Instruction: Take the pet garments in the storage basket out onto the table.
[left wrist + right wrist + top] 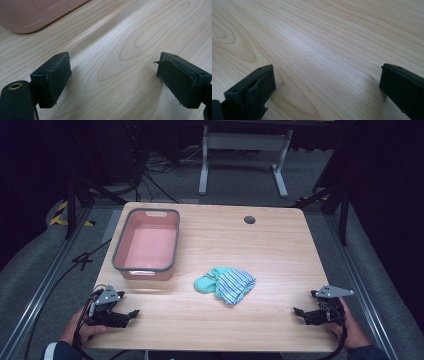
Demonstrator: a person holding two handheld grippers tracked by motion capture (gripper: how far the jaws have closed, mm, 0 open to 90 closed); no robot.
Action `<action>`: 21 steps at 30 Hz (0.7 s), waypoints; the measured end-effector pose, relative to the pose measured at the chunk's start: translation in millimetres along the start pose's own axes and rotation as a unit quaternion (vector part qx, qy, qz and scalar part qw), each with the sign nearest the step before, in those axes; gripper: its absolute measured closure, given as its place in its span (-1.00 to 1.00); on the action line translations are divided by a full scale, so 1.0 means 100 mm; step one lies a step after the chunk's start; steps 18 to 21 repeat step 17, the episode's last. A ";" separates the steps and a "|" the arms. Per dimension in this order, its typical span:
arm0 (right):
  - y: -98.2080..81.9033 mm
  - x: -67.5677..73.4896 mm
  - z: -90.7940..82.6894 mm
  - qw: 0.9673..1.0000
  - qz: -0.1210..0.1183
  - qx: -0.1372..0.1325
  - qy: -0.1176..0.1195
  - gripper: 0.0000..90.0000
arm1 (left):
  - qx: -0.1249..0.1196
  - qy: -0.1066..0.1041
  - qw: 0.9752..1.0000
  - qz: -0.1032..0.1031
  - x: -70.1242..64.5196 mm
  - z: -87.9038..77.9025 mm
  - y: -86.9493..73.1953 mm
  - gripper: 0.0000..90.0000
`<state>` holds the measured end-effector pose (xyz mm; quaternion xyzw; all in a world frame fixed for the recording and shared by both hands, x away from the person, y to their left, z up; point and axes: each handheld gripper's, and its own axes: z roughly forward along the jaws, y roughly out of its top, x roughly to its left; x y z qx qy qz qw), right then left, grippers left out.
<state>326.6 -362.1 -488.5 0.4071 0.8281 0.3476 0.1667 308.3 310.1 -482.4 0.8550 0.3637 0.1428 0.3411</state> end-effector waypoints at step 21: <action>0.00 0.00 0.00 1.000 0.000 0.000 0.000 -0.99 | 0.003 0.005 1.000 -0.002 -0.02 0.02 0.02 -0.77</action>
